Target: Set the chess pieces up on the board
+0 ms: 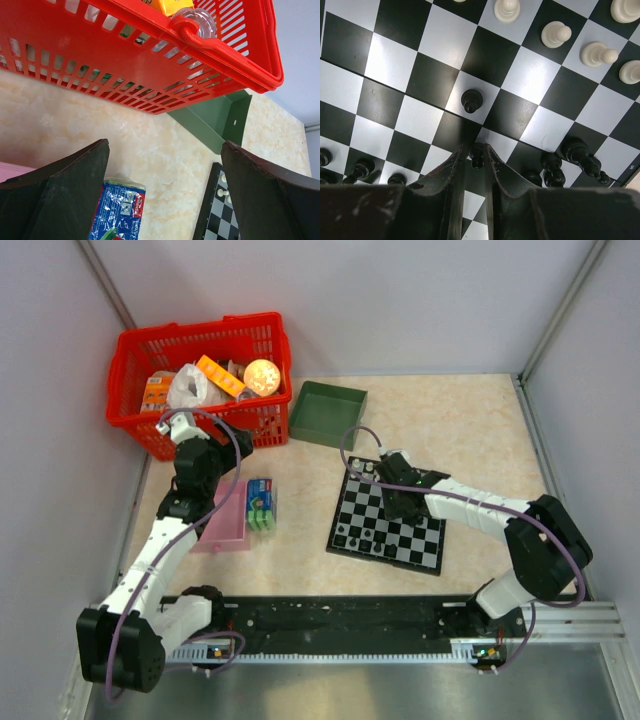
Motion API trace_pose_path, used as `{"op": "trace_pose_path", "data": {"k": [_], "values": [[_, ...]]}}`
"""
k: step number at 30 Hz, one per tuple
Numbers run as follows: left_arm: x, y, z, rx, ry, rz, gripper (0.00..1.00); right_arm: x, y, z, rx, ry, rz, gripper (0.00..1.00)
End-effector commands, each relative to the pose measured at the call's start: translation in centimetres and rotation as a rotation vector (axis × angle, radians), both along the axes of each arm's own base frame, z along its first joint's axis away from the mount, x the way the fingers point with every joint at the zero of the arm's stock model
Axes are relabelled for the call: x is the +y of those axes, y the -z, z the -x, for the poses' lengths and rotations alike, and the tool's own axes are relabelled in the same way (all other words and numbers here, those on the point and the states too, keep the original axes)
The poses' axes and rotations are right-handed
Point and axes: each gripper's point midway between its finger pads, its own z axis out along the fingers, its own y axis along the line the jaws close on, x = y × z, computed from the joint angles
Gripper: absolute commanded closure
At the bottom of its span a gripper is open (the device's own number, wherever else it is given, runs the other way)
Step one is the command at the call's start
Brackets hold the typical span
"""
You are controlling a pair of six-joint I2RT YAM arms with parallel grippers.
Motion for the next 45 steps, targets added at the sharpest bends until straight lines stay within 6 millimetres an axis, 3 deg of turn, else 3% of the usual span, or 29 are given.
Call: {"op": "trace_pose_path", "data": {"k": [1, 10, 22, 32, 37, 45], "values": [[0.0, -1.6, -0.6, -0.057, 0.000, 0.013, 0.01, 0.0, -1.0, -1.3, -0.043, 0.014, 0.000, 0.81], [-0.2, -1.5, -0.6, -0.057, 0.006, 0.021, 0.01, 0.0, -1.5, -1.1, -0.044, -0.004, -0.008, 0.97], [-0.4, -1.3, -0.6, -0.058, 0.015, 0.031, 0.01, 0.0, -3.4, 2.9, -0.032, -0.027, -0.143, 0.98], [-1.0, -1.2, -0.9, -0.061, 0.038, 0.053, 0.01, 0.6, -1.5, 5.5, 0.032, -0.053, -0.133, 0.98], [-0.7, -1.2, -0.7, -0.061, 0.029, 0.048, 0.01, 1.3, -0.8, 5.9, 0.043, -0.070, -0.121, 0.98], [-0.5, -1.2, -0.5, -0.059, 0.019, 0.039, 0.01, 0.7, -0.5, 5.6, 0.027, -0.042, -0.085, 0.98]]}}
